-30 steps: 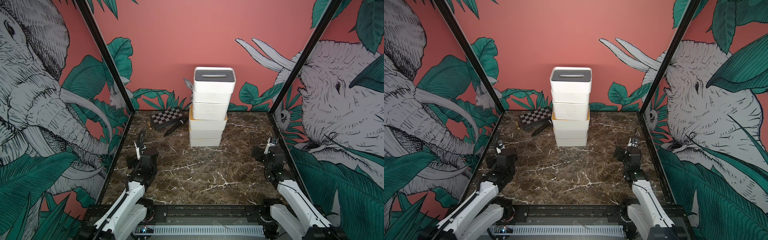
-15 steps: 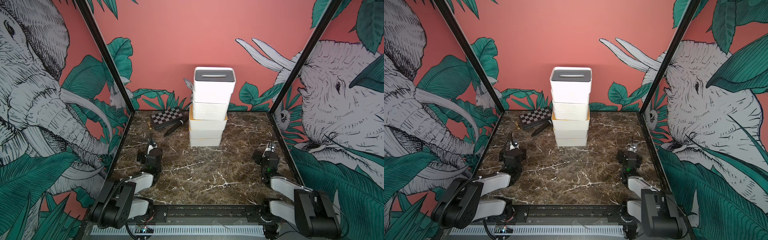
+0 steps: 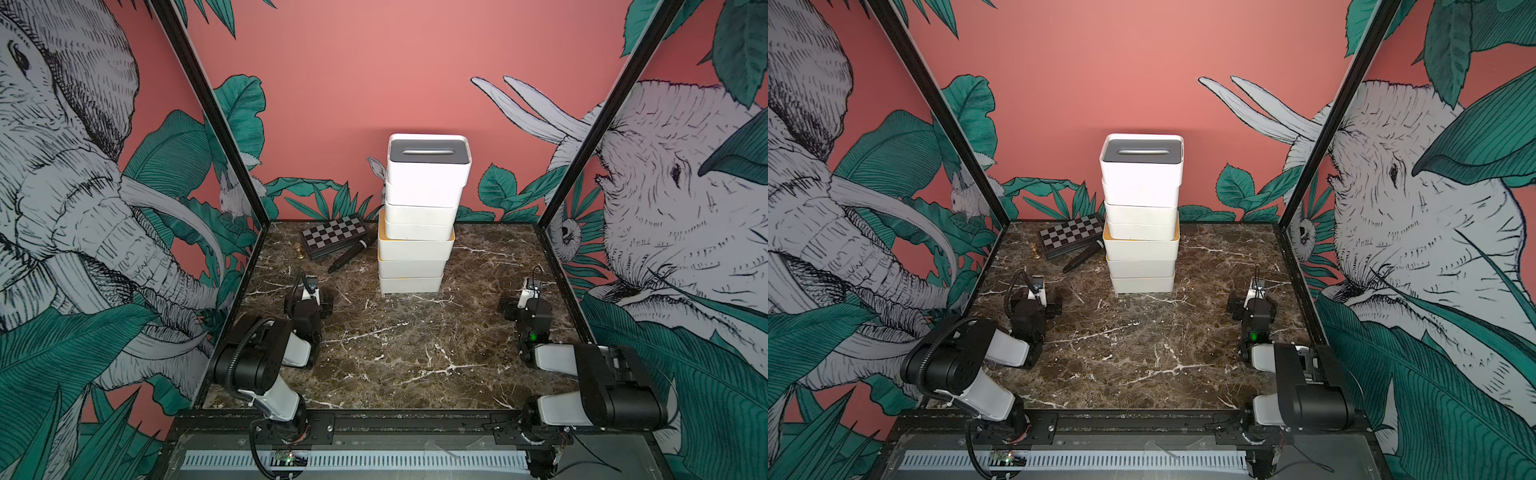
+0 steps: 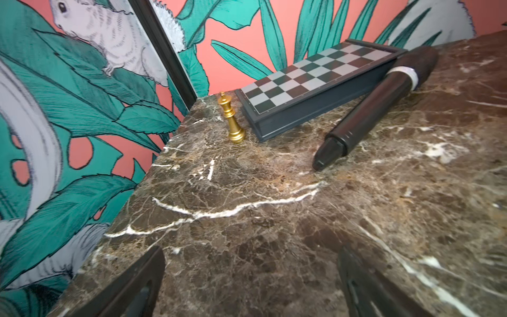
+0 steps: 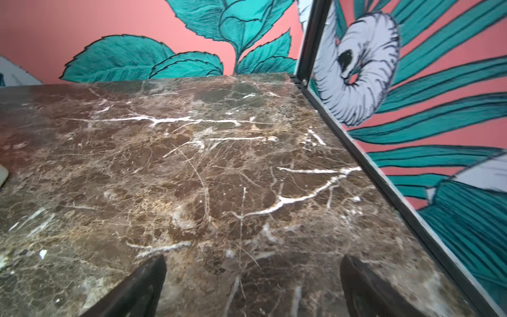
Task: Stack the tissue boxes
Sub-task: Reset both arms
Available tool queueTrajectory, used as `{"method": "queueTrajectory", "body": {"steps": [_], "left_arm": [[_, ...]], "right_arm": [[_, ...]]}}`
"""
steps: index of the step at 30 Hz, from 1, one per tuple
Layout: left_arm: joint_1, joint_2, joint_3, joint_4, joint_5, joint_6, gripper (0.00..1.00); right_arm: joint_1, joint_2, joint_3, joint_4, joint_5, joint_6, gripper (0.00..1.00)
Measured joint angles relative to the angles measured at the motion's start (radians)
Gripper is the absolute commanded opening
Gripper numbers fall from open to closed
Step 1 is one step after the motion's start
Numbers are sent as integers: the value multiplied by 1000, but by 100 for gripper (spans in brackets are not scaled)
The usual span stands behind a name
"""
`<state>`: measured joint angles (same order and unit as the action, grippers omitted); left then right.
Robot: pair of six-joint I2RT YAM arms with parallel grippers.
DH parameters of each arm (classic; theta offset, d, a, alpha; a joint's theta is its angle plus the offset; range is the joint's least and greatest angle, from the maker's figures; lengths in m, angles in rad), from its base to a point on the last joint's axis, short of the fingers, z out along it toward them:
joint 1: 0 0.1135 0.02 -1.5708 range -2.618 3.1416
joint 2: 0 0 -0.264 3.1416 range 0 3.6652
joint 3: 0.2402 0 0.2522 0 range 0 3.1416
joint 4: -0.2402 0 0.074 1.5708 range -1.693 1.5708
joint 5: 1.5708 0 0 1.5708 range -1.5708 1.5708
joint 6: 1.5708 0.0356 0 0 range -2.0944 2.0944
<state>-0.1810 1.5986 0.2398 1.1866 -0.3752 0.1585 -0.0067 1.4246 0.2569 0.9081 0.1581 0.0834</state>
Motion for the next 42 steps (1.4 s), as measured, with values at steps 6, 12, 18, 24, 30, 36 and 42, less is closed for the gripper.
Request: {"method": "queueTrajectory", "body": {"steps": [6,12,18,24,30,36,42], "left_arm": [[40,-12,102,-129,22,-26,100],[84,-18,146,-218,51,-63,99],[90,-19,146,-262,71,-79,100],[91,-19,146,-263,74,-84,100],[91,-19,146,-264,80,-84,100],[91,-20,146,-264,80,-84,100],[91,-23,146,-265,80,-84,100]], "right_arm": [[0,106,40,31,-23,-13,99],[11,106,115,-10,-15,-24,99],[27,106,124,-48,-2,-37,99],[45,106,126,-66,17,-52,99],[53,106,126,-69,27,-63,99],[53,106,126,-69,30,-66,99],[53,106,126,-69,30,-66,99]]}}
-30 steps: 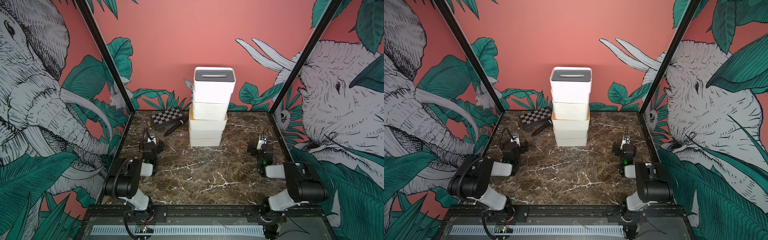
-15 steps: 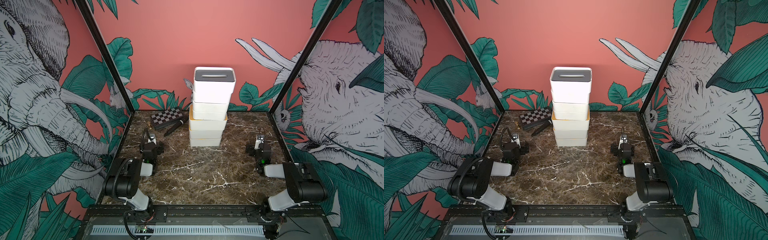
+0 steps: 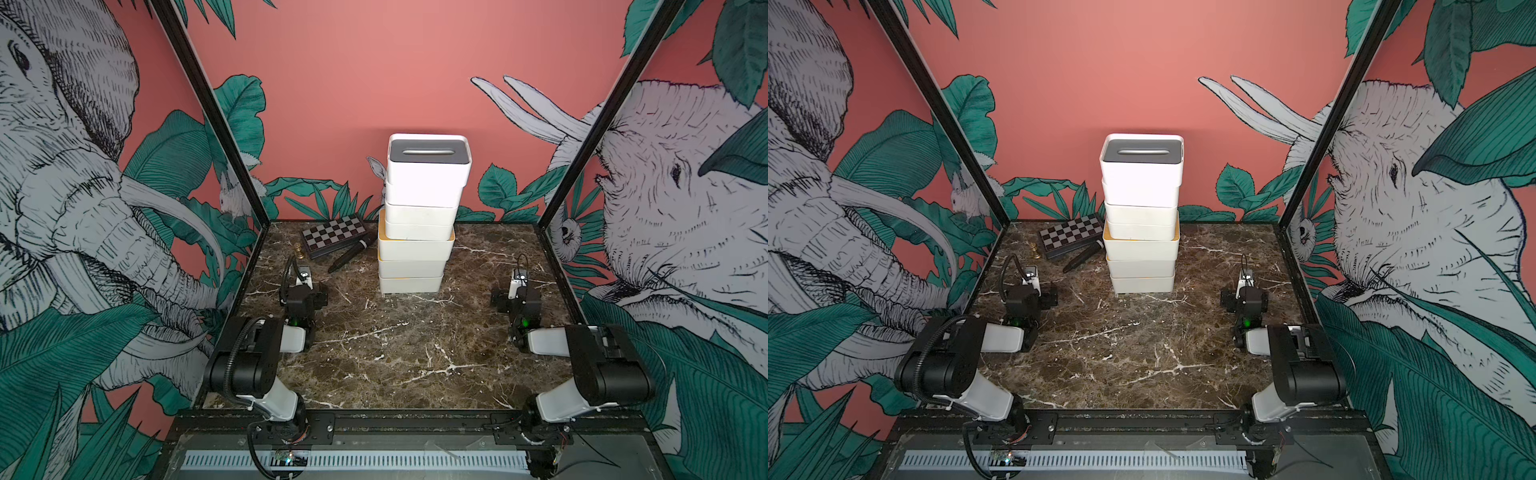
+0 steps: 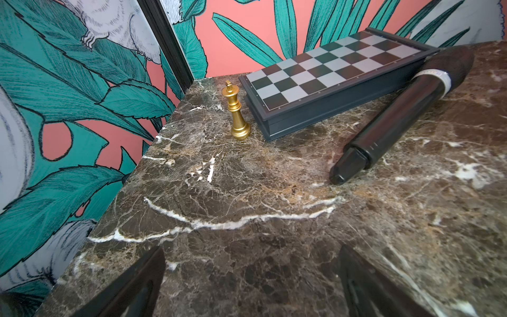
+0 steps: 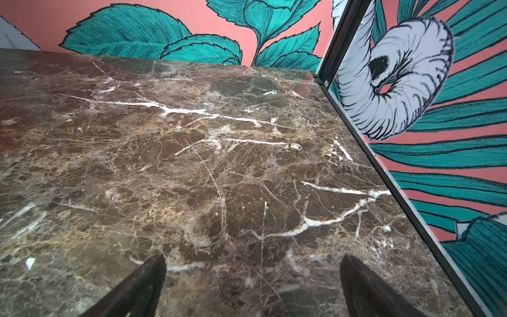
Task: Stack the tissue boxes
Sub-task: Reset both arms
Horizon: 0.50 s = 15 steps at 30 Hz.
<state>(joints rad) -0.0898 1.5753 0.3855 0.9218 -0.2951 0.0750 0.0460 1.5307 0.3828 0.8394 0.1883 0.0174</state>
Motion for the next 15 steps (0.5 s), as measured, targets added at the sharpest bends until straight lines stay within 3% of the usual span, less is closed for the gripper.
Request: {"method": "queueTrajectory", "body": {"steps": [15], "left_arm": [[0,0,0,-1,0,0,99]], "right_arm": [[2,0,0,0,6,-3,99]]}}
